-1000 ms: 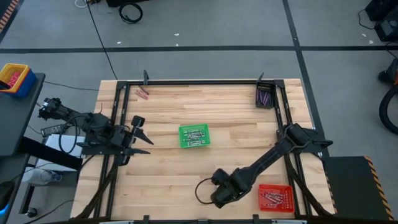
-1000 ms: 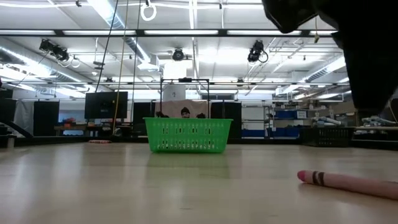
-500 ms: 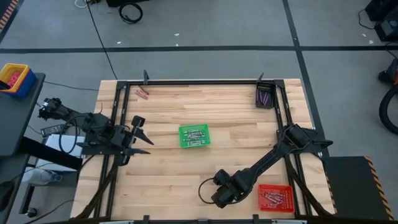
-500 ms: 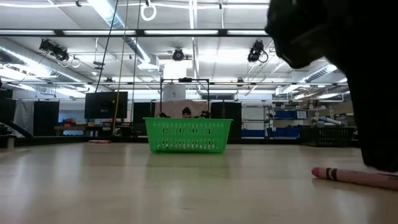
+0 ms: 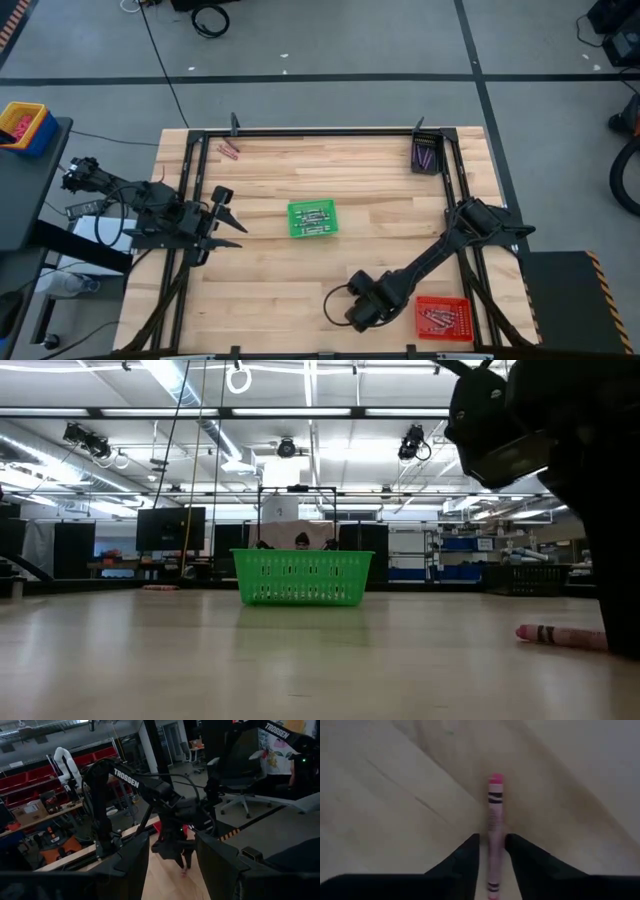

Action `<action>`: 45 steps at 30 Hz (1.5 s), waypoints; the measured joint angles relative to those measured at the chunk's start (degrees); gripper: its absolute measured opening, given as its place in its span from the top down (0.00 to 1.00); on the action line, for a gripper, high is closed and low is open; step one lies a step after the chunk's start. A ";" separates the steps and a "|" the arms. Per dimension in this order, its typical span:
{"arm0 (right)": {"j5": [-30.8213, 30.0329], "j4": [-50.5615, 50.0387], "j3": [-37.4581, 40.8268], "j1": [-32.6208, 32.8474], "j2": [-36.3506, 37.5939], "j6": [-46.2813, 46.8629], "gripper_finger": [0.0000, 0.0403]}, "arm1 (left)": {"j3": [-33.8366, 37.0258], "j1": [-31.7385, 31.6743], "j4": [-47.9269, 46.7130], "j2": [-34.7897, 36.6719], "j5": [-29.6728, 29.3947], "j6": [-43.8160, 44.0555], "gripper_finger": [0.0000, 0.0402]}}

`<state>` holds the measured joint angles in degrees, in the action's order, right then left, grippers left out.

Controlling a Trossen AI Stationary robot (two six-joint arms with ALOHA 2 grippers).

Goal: Sort crayons
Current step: Put the pink crayon into the red basket

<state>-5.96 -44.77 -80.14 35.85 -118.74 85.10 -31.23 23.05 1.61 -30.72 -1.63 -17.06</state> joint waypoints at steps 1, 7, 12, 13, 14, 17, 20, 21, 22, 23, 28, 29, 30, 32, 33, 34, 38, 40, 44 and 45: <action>0.20 -0.18 0.02 -0.25 0.00 0.40 0.73 | 0.00 0.00 0.00 0.00 0.00 0.00 0.57; 4.82 -1.61 0.02 -2.26 -0.07 -0.75 0.86 | 0.00 0.00 -0.04 0.00 -0.02 0.00 0.57; 5.39 -3.17 -0.02 -3.11 -0.07 -1.49 0.93 | -0.01 0.00 -0.07 0.00 0.00 0.17 0.57; 5.59 -3.55 -0.04 -3.27 -0.07 -1.26 0.94 | 0.01 0.00 -0.08 -0.02 -0.02 0.61 0.57; 5.92 -3.96 -0.04 -3.40 -0.07 -1.19 0.94 | 0.00 0.00 -0.09 0.00 0.00 1.05 0.57; 6.80 -5.19 -0.04 -3.79 -0.07 -0.90 0.93 | 0.01 0.00 -0.09 0.00 0.00 1.46 0.57; 7.14 -6.28 -0.04 -4.09 -0.09 0.21 0.93 | -0.01 0.00 -0.11 -0.01 0.00 1.46 0.57; 7.18 -6.58 -0.04 -4.13 -0.09 0.36 0.93 | -0.01 0.00 -0.11 -0.01 0.00 1.48 0.57; 7.20 -6.85 -0.04 -4.17 -0.13 0.41 0.93 | 0.00 0.00 -0.11 0.00 0.00 1.49 0.57; 7.20 -6.93 -0.02 -4.17 -0.13 0.41 0.93 | 0.00 0.00 -0.11 0.00 0.00 1.49 0.57; 7.42 -7.11 -0.04 -4.17 -0.14 0.40 0.93 | 0.01 0.00 -0.13 -0.02 0.00 1.49 0.57; 7.45 -7.53 -0.41 -4.18 -0.14 0.12 0.93 | -0.01 0.00 -0.13 0.00 0.00 1.49 0.57; 7.50 -8.02 -0.84 -4.17 -0.19 -0.54 0.93 | -0.01 0.00 -0.15 -0.01 0.00 1.49 0.57; 7.72 -10.77 -2.05 -4.17 -0.04 -2.32 0.93 | 0.00 0.00 -0.17 -0.01 -0.01 1.49 0.57; 8.07 -13.02 -2.44 -4.19 0.14 -3.00 0.93 | 0.00 0.00 -0.20 0.00 -0.02 1.49 0.57; 8.54 -14.35 -3.25 -4.14 0.67 -3.51 0.93 | -0.01 0.00 -0.18 0.00 0.00 1.49 0.57; 13.52 -22.43 -5.12 -3.09 4.81 -2.63 0.93 | -0.01 0.01 -0.36 0.00 0.00 1.49 0.57; 17.25 -24.49 -5.05 -1.87 6.31 -0.07 0.93 | 0.00 0.01 -0.70 -0.02 0.00 1.49 0.57; 24.49 -26.55 -5.29 2.15 10.77 8.75 0.93 | 0.01 0.00 -1.13 0.00 0.00 1.49 0.57; 25.55 -26.19 -5.28 3.46 11.15 11.59 0.93 | 0.01 0.02 -1.14 -0.02 0.00 1.49 0.57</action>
<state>19.59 -70.97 -85.42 39.31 -107.59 96.69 -31.22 23.07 0.46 -30.74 -1.63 -15.57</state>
